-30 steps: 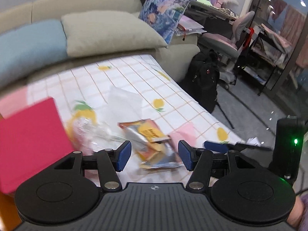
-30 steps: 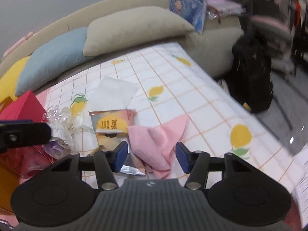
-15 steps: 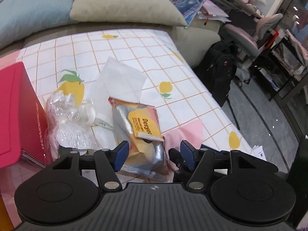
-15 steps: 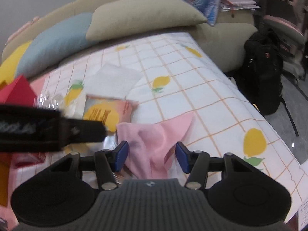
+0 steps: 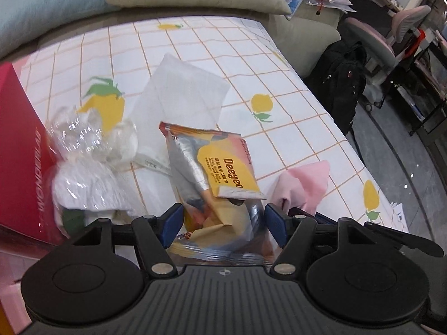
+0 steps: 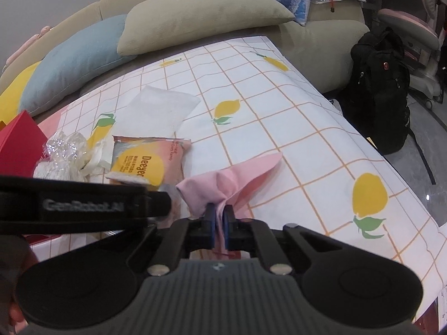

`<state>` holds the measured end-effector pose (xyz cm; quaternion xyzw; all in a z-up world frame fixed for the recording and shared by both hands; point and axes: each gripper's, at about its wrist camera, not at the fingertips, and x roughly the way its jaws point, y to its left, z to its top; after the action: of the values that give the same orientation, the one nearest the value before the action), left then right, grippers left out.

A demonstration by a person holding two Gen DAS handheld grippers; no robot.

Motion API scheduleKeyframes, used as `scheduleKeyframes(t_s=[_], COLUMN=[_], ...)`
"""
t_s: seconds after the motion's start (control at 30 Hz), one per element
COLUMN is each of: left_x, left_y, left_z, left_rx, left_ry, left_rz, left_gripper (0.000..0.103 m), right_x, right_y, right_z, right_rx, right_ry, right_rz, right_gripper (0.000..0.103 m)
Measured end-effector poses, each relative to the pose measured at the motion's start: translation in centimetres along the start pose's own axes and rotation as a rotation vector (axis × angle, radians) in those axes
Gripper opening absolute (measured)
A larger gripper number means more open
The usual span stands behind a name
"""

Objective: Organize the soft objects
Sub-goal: 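Grasp the Deeyeo snack bag with the left tool while the right grasps the pink cloth, then carry snack bag and pink cloth into the orange box and open both tools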

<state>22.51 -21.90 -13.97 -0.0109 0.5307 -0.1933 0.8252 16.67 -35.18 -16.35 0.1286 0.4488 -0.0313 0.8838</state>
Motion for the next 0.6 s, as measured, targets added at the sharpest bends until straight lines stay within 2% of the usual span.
scheduleKeyframes(t_s=[0.07, 0.3, 0.4, 0.6], left_x=[0.2, -0.4, -1.2, -4.8], left_y=[0.0, -0.4, -0.1, 0.1], left_z=[0.0, -0.3, -0.6, -1.5], left_rx=[-0.003, 0.001, -0.027, -0.042], left_ry=[0.002, -0.031, -0.053, -0.125], left_rz=[0.009, -0.008, -0.007, -0.034], left_gripper=[0.076, 0.05, 0.047, 0.047], right_x=[0.0, -0.3, -0.6, -2.2], right_y=[-0.1, -0.1, -0.1, 0.2], right_z=[0.0, 0.0, 0.0, 0.0], right_rx=[0.006, -0.004, -0.007, -0.027], right_ry=[0.001, -0.014, -0.03, -0.098], right_rz=[0.003, 0.012, 0.02, 0.035], right_gripper=[0.003, 0.0, 0.0, 0.0])
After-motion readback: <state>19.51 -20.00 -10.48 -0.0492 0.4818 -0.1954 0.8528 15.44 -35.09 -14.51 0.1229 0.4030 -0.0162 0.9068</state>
